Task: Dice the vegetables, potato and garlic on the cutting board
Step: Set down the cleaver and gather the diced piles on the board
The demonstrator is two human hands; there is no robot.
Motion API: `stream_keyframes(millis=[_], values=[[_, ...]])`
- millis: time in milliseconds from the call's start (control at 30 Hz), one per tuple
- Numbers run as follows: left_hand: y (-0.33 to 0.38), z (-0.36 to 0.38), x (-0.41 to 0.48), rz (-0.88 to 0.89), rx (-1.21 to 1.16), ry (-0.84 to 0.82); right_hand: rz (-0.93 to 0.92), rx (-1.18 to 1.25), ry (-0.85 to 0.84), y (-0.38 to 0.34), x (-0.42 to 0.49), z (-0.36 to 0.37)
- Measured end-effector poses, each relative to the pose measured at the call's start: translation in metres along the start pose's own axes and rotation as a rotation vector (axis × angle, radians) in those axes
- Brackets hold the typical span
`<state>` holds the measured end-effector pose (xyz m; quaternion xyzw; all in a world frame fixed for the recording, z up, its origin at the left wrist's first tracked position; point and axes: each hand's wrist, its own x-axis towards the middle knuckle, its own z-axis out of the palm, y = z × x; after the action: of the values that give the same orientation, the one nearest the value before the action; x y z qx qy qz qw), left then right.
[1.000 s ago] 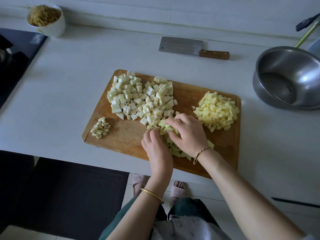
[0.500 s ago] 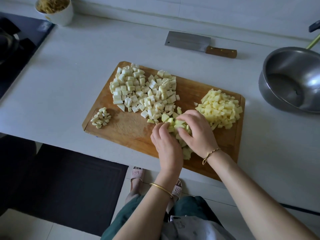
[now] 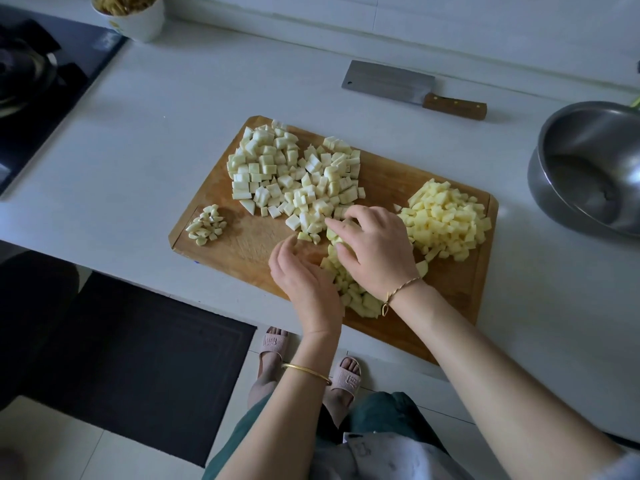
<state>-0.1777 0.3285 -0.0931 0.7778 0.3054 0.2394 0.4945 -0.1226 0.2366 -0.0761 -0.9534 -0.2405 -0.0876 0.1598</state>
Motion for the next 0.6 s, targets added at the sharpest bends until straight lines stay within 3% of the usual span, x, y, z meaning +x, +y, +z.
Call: stream_keyframes(millis=[300, 600], values=[[0.0, -0.001, 0.029, 0.058, 0.321, -0.133, -0.004, -0.063, -0.013, 0.001, -0.001, 0.004], [0.0, -0.009, 0.036, 0.086, 0.354, -0.165, 0.056, -0.086, -0.043, -0.006, 0.005, 0.006]])
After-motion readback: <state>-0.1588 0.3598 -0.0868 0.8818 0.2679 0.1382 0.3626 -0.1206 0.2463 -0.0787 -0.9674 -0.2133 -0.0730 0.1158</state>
